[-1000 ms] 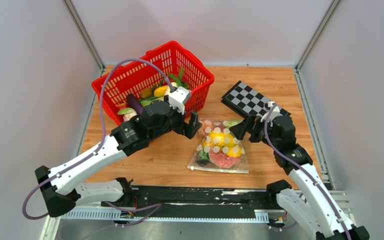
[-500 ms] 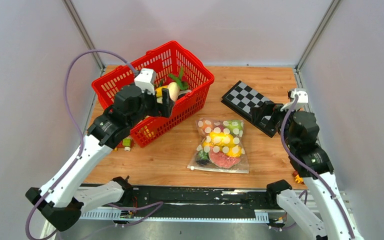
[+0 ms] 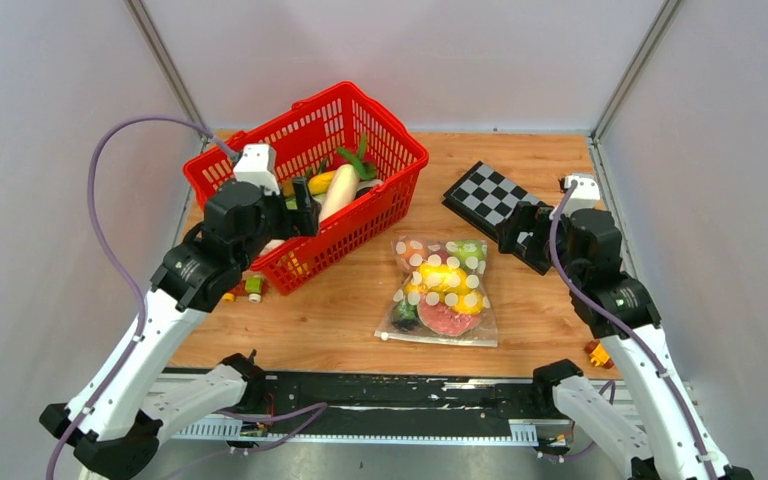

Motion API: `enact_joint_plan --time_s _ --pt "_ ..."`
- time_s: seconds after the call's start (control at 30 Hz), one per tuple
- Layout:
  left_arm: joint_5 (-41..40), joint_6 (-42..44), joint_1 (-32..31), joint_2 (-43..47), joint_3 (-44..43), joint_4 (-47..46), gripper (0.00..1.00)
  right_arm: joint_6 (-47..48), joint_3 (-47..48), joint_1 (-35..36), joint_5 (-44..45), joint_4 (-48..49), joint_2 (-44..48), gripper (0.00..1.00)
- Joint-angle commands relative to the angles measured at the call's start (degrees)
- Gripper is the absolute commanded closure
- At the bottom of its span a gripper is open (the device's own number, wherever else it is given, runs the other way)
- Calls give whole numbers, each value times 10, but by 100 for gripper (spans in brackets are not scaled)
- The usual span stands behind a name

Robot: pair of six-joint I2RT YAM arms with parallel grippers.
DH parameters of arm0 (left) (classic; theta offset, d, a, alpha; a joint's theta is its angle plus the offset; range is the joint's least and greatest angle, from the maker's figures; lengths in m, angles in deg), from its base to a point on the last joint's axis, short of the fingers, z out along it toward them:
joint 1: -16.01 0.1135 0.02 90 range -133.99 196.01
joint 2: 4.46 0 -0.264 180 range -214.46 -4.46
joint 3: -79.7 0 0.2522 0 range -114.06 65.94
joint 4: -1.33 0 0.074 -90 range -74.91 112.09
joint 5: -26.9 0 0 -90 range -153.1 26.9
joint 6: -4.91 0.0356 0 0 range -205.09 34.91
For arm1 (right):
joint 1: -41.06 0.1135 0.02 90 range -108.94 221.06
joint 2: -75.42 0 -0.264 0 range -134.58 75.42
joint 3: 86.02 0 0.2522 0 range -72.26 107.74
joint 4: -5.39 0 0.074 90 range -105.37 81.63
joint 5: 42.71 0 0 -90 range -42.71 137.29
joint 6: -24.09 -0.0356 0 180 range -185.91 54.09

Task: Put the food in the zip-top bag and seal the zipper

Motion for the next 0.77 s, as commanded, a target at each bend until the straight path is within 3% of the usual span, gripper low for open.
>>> enact_joint_plan --time_s 0.0,0.73 --pt "-59 -27 2 41 12 8 0 -24 -11 -2 -13 29 25 0" --pt "-72 -33 1 36 2 24 0 -39 -12 -1 -49 29 46 0"
